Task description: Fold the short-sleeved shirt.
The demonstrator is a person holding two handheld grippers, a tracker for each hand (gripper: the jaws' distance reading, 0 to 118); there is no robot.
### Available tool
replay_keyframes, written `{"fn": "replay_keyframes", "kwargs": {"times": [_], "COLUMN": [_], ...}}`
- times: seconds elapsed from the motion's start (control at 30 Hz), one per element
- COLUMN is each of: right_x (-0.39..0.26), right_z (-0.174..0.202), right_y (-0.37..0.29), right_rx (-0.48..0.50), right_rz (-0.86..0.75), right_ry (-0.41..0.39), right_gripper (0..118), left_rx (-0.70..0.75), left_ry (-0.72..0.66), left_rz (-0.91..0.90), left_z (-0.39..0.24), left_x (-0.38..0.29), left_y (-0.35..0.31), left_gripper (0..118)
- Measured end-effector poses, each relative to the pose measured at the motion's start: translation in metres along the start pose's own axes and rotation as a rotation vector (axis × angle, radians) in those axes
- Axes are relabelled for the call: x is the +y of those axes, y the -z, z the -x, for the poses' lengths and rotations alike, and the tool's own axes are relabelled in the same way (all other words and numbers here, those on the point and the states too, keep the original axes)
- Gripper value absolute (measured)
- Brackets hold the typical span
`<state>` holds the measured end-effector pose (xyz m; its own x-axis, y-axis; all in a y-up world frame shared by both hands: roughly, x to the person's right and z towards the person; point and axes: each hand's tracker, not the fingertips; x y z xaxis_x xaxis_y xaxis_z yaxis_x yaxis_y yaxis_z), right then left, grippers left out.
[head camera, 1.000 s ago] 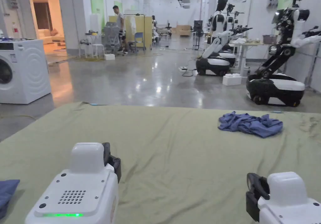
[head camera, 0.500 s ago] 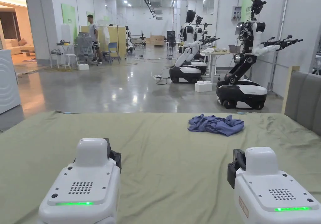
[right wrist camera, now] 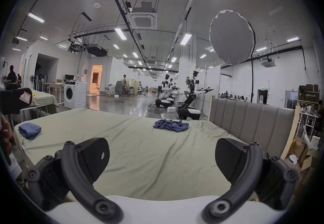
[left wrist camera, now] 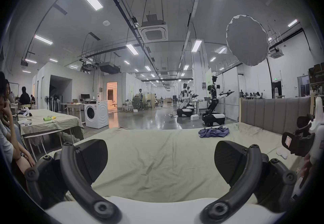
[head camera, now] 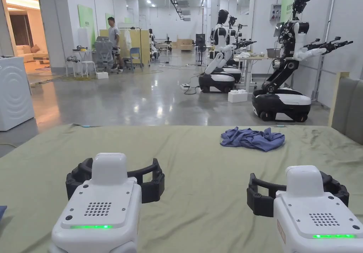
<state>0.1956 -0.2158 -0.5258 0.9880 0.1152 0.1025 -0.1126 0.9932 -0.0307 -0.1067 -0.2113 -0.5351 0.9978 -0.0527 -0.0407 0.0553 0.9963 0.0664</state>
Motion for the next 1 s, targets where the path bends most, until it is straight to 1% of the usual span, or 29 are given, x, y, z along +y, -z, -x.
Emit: {"fn": "replay_keyframes", "kwargs": {"times": [0.03, 0.07, 0.13, 0.23, 0.33, 0.37, 0.43, 0.53, 0.6, 0.77, 0.8, 0.83, 0.87, 0.93, 1.0], "right_x": [0.000, 0.000, -0.003, -0.007, -0.010, -0.010, -0.011, -0.014, -0.014, -0.005, -0.003, 0.000, 0.002, 0.006, 0.007], "right_z": [0.000, 0.000, 0.000, -0.003, 0.000, 0.003, 0.010, 0.018, 0.022, 0.023, 0.023, 0.024, 0.027, 0.033, 0.033], "right_y": [0.001, 0.002, 0.003, 0.001, 0.009, 0.011, 0.014, 0.010, 0.003, -0.012, -0.014, -0.017, -0.020, -0.025, -0.029], "right_rx": [-0.002, -0.015, -0.052, -0.055, -0.081, -0.134, -0.183, -0.167, -0.112, 0.037, 0.052, 0.057, 0.039, -0.025, -0.014], "right_rz": [0.001, 0.008, 0.004, -0.017, 0.007, 0.037, 0.053, 0.033, -0.013, -0.027, -0.031, -0.034, -0.037, -0.051, -0.057], "right_ry": [0.001, 0.002, 0.004, 0.028, 0.046, 0.027, -0.010, -0.038, -0.076, 0.035, 0.054, 0.057, 0.052, 0.023, 0.034], "right_gripper": [118, 118, 118, 118, 118, 118, 118, 118, 118, 118, 118, 118, 118, 118, 118], "left_rx": [-0.001, 0.002, 0.002, 0.003, -0.006, -0.009, -0.017, -0.049, -0.050, -0.054, -0.055, -0.055, -0.055, -0.056, -0.056], "left_ry": [0.005, 0.007, 0.003, 0.008, 0.005, -0.003, -0.015, -0.019, -0.012, -0.027, -0.032, -0.037, -0.044, -0.052, -0.051], "left_rz": [0.004, 0.009, 0.005, -0.006, -0.006, -0.003, -0.009, -0.033, -0.038, -0.034, -0.031, -0.030, -0.032, -0.038, -0.039], "left_z": [0.000, -0.001, 0.000, -0.001, -0.001, 0.000, 0.002, 0.004, 0.003, 0.006, 0.007, 0.008, 0.009, 0.011, 0.011], "left_x": [-0.003, 0.010, 0.007, 0.005, 0.003, 0.003, 0.003, 0.004, 0.005, 0.006, 0.005, 0.005, 0.004, 0.003, 0.004], "left_y": [0.001, -0.001, -0.003, -0.006, -0.005, -0.005, -0.007, -0.009, -0.009, -0.008, -0.008, -0.007, -0.009, -0.010, -0.010], "left_gripper": [118, 118, 118, 118, 118, 118, 118, 118, 118, 118, 118, 118, 118, 118, 118]}}
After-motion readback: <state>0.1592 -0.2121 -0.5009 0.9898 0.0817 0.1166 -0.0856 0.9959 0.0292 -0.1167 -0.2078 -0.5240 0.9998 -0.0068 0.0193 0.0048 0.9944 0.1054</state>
